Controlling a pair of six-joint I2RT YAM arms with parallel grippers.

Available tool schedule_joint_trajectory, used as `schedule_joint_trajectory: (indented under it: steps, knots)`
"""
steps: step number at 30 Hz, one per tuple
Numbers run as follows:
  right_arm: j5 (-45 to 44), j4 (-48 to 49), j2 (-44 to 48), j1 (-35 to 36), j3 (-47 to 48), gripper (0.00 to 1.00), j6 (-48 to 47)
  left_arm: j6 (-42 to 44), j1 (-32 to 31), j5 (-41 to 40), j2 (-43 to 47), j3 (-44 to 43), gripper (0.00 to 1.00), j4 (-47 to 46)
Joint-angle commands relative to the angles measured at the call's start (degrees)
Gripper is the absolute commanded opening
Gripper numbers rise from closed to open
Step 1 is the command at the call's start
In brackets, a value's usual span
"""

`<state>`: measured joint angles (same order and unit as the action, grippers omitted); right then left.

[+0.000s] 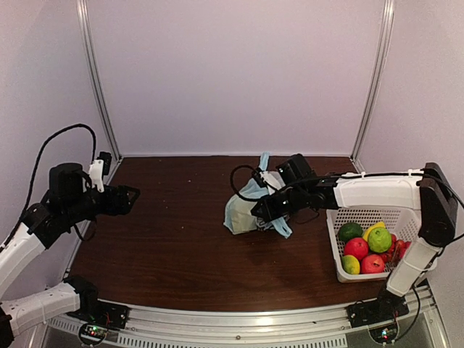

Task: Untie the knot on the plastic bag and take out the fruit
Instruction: Move the takeout bag to the center of the board.

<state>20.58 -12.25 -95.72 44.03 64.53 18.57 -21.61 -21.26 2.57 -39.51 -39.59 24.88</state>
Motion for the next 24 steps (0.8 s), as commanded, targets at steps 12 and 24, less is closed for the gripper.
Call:
schedule_joint_trajectory:
  steps: [12,24]
  knots:
    - [-1.1,10.5,2.9,17.2,-7.0,0.0,7.8,-11.5,-18.1,-5.9,-4.6,3.8,0.87,-9.1]
    - [-6.9,14.5,3.2,28.0,-5.9,0.0,11.9,-14.5,-28.5,-11.8,-10.6,3.5,0.87,-14.7]
